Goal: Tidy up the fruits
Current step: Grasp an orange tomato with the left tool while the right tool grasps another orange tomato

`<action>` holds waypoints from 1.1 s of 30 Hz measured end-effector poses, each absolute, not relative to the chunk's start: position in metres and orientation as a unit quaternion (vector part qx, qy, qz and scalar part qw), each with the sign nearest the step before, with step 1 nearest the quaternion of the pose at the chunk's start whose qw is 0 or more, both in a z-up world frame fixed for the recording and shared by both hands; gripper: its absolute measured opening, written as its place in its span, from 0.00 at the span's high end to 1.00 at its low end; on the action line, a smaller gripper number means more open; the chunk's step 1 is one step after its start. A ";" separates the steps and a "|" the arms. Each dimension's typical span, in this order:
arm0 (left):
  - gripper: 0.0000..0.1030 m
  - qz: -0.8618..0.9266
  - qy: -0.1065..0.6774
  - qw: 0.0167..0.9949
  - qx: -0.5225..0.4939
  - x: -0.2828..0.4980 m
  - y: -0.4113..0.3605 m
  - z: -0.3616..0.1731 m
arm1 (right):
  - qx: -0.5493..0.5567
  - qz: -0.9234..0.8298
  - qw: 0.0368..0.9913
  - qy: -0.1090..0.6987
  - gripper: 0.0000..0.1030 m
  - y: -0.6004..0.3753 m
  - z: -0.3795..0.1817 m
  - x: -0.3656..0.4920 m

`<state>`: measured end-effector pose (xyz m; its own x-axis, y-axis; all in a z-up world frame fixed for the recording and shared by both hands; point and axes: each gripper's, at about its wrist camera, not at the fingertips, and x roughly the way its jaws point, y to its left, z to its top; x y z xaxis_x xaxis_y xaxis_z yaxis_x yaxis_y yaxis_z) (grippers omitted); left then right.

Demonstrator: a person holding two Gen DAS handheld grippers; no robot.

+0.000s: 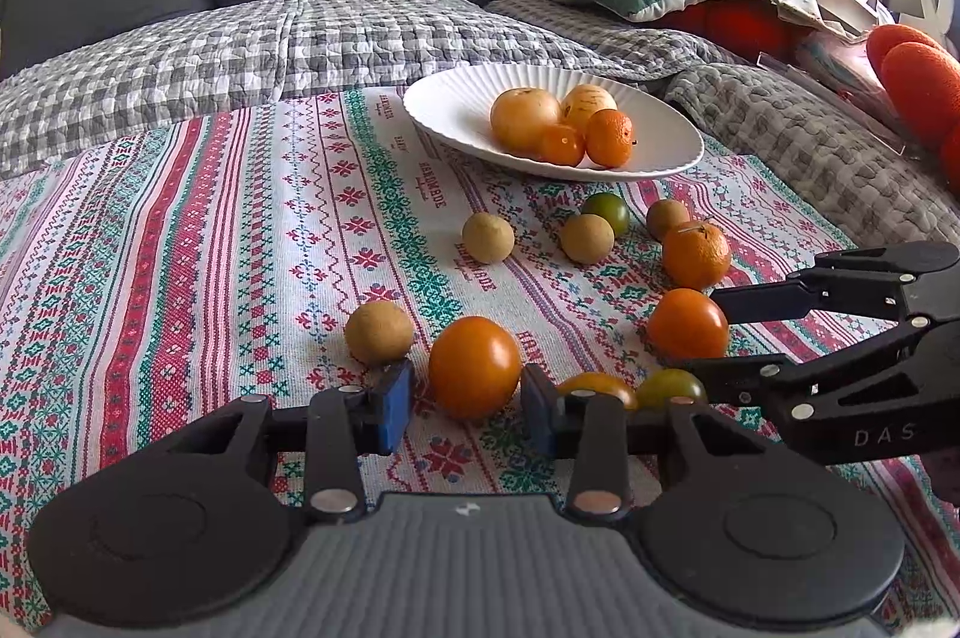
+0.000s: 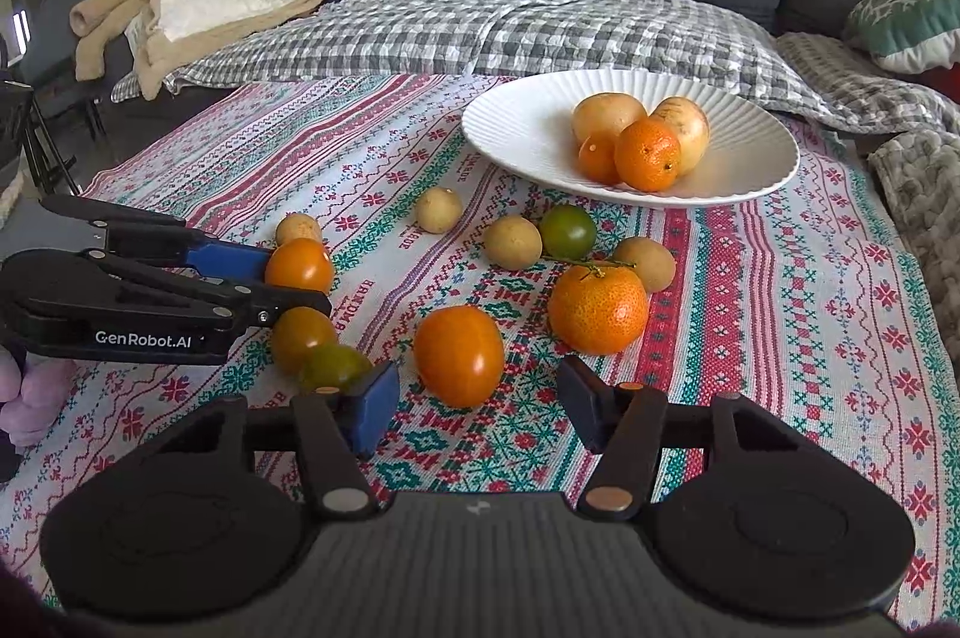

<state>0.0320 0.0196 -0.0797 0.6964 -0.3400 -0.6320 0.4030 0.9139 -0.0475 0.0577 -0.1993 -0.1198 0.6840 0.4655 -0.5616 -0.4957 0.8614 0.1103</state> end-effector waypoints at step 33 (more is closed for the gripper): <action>0.79 -0.199 0.344 0.916 0.059 0.033 0.015 -0.077 | -0.033 0.267 0.914 0.303 0.73 -0.192 -0.115 0.059</action>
<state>0.0327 0.0154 -0.0768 0.6843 -0.3251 -0.6528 0.4056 0.9136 -0.0298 0.0589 -0.1920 -0.1153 0.6748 0.4673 -0.5712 -0.5078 0.8556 0.1001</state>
